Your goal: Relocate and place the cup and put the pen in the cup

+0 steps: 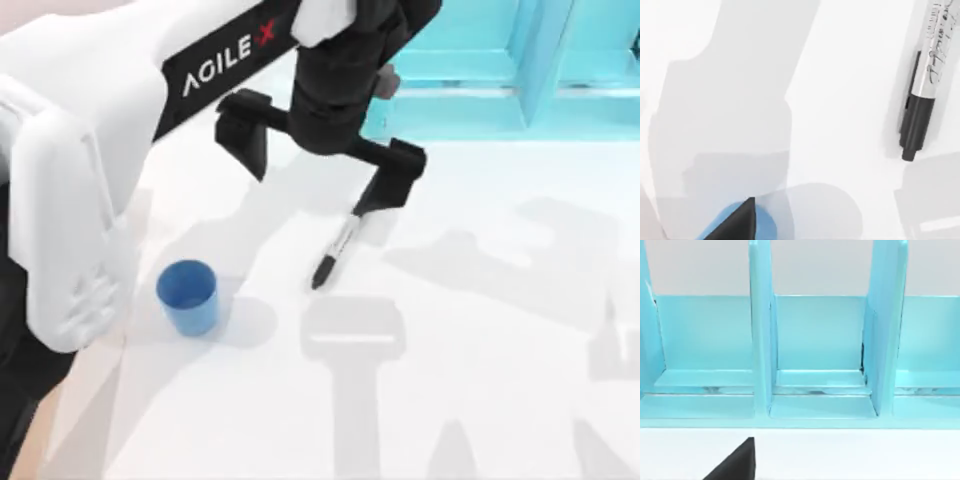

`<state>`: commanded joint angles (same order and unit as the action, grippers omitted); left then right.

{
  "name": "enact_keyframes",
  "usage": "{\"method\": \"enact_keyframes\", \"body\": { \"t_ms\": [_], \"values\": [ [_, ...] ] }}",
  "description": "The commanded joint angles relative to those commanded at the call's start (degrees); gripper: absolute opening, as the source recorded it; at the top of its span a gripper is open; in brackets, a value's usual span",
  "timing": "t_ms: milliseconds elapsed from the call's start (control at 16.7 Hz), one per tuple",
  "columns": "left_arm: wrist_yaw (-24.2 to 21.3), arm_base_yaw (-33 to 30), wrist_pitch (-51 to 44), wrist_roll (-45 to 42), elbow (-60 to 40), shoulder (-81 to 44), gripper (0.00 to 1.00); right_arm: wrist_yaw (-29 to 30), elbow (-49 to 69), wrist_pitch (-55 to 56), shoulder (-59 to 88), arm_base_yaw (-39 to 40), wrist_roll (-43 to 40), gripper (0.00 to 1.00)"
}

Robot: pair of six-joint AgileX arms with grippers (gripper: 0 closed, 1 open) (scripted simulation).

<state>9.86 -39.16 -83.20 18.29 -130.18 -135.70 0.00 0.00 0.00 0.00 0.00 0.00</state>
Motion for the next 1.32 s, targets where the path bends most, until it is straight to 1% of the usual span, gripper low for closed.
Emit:
{"method": "enact_keyframes", "body": {
  "t_ms": [420, 780, 960, 1320],
  "values": [
    [2.37, -3.28, 3.50, -4.19, -5.78, -8.44, 1.00, 0.00, 0.00, 0.00, 0.00, 0.00, 0.00, 1.00],
    [2.34, -3.05, 3.69, -4.29, -5.60, -8.57, 1.00, 0.00, 0.00, 0.00, 0.00, 0.00, 0.00, 1.00],
    [2.40, -2.78, 7.22, -4.93, -2.91, -9.15, 1.00, 0.00, 0.00, 0.00, 0.00, 0.00, 0.00, 1.00],
    [2.30, -1.23, 19.66, -6.56, 6.66, -11.60, 1.00, 0.00, 0.00, 0.00, 0.00, 0.00, 0.00, 1.00]
  ]
}}
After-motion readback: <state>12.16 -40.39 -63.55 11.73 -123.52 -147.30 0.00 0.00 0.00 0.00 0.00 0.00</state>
